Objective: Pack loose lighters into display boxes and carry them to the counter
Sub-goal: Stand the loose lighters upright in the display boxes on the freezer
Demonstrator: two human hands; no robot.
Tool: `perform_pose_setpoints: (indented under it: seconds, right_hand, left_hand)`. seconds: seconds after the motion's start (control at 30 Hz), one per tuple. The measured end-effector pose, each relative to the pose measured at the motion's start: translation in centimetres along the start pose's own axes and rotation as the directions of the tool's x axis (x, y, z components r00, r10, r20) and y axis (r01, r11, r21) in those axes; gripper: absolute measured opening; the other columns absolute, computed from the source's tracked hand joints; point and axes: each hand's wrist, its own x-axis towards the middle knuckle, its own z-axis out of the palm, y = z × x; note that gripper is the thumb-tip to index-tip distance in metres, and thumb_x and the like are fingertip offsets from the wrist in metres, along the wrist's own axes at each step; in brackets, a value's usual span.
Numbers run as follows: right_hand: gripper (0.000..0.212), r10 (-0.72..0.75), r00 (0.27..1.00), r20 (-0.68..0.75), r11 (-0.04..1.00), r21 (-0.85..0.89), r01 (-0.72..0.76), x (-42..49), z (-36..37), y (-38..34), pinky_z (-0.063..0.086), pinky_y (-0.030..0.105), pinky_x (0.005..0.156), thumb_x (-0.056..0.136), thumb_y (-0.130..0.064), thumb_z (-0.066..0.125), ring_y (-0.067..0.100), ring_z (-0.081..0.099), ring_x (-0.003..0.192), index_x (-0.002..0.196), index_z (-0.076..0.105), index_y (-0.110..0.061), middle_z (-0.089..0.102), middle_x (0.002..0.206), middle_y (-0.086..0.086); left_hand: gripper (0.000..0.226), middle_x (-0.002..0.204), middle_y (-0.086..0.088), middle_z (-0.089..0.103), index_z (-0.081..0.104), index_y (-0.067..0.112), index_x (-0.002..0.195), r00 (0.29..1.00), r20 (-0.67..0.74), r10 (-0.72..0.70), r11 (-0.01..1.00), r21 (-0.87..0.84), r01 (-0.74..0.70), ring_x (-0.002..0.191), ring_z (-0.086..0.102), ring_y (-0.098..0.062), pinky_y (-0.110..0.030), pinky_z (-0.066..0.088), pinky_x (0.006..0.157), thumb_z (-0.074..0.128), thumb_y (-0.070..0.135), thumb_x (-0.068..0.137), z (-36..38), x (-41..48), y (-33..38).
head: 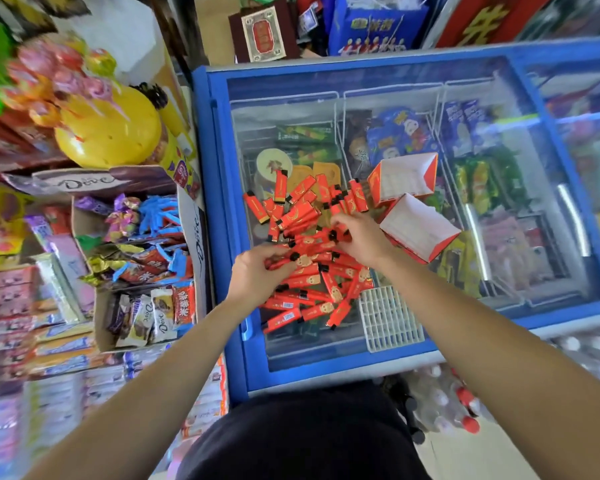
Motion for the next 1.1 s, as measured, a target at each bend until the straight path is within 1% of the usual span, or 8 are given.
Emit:
perform_pose_setpoints:
  seconds: [0.13,0.3,0.4,0.53,0.7,0.87,1.0,1.1]
  right_hand:
    - [0.041,0.061,0.994,-0.092,0.974,0.222,-0.039,-1.7,-1.1,-0.7,0.044,0.027,0.090,0.080,-0.016,0.084,0.016,0.061,0.110,0.115,0.065,-0.021,0.065,0.112,-0.009]
    - [0.040,0.133,0.981,-0.142,0.889,0.455,-0.054,-6.4,-2.3,-2.9,0.040,0.020,0.099,0.080,-0.027,0.083,0.002,0.053,0.114,0.117,0.066,-0.025,0.062,0.119,-0.020]
    - [0.036,0.203,0.964,-0.170,0.808,0.586,-0.066,-10.0,-2.5,-3.8,0.045,0.014,0.088,0.081,-0.026,0.083,-0.001,0.060,0.100,0.113,0.065,-0.028,0.065,0.110,-0.020]
    - [0.026,0.284,0.953,-0.107,0.548,0.834,-0.070,-14.5,-1.5,-3.6,0.057,0.034,0.061,0.088,-0.009,0.075,0.022,0.066,0.062,0.110,0.065,-0.019,0.069,0.080,0.005]
    - [0.026,0.329,0.943,-0.056,0.304,0.951,-0.049,-17.2,0.2,-2.4,0.060,0.045,0.085,0.093,-0.005,0.067,0.035,0.071,0.095,0.115,0.063,-0.017,0.068,0.106,0.022]
    - [0.027,0.319,0.945,0.077,-0.022,0.997,-0.073,-18.7,0.5,-1.4,0.057,0.057,0.087,0.086,-0.012,0.071,0.044,0.069,0.101,0.113,0.066,-0.017,0.070,0.110,0.018]
    - [0.036,0.258,0.957,0.134,-0.061,0.991,-0.122,-19.5,0.0,0.5,0.059,0.048,0.083,0.083,-0.007,0.073,0.037,0.069,0.100,0.118,0.062,-0.012,0.065,0.113,0.026]
    - [0.038,0.242,0.965,0.100,0.022,0.994,-0.108,-20.0,-0.5,1.9,0.060,0.039,0.074,0.081,0.004,0.076,0.027,0.070,0.088,0.112,0.064,-0.014,0.072,0.098,0.012]
  left_hand:
    - [0.025,0.094,0.023,0.069,0.078,0.024,0.103,0.999,-0.016,0.048,0.998,-0.034,-0.049,0.089,0.063,0.015,-0.008,0.051,0.083,0.084,0.033,0.081,-0.8,-0.8,0.0]
    - [0.026,0.095,0.020,0.070,0.077,0.025,0.102,0.996,-0.022,0.090,0.989,-0.112,-0.092,0.078,0.064,0.004,-0.008,0.049,0.072,0.087,0.025,0.079,-1.1,-2.5,1.4]
    - [0.030,0.095,0.016,0.072,0.075,0.028,0.100,0.990,-0.006,0.142,0.975,-0.174,-0.141,0.080,0.067,-0.002,-0.013,0.051,0.071,0.089,0.017,0.076,-0.8,-3.7,3.0]
    - [0.035,0.099,0.011,0.074,0.077,0.025,0.104,0.981,0.034,0.191,0.965,-0.190,-0.181,0.083,0.070,-0.011,-0.021,0.057,0.075,0.090,0.015,0.074,0.4,-5.5,4.2]
    - [0.039,0.107,0.017,0.073,0.074,0.020,0.119,0.958,0.138,0.252,0.963,-0.133,-0.234,0.091,0.071,-0.001,-0.016,0.056,0.081,0.083,0.011,0.082,2.4,-7.0,6.3]
    - [0.032,0.105,0.011,0.074,0.071,0.022,0.114,0.952,0.218,0.212,0.972,-0.149,-0.183,0.095,0.070,-0.005,-0.020,0.055,0.080,0.081,0.011,0.085,4.8,-7.3,8.3]
    - [0.027,0.093,0.002,0.076,0.067,0.020,0.103,0.961,0.257,0.099,0.980,-0.194,-0.049,0.087,0.073,-0.013,-0.026,0.056,0.078,0.083,0.011,0.083,6.6,-7.0,9.4]
    - [0.027,0.087,0.001,0.078,0.072,0.017,0.098,0.974,0.227,0.014,0.976,-0.215,0.036,0.083,0.075,-0.016,-0.031,0.058,0.079,0.088,0.013,0.077,7.9,-6.6,10.4]
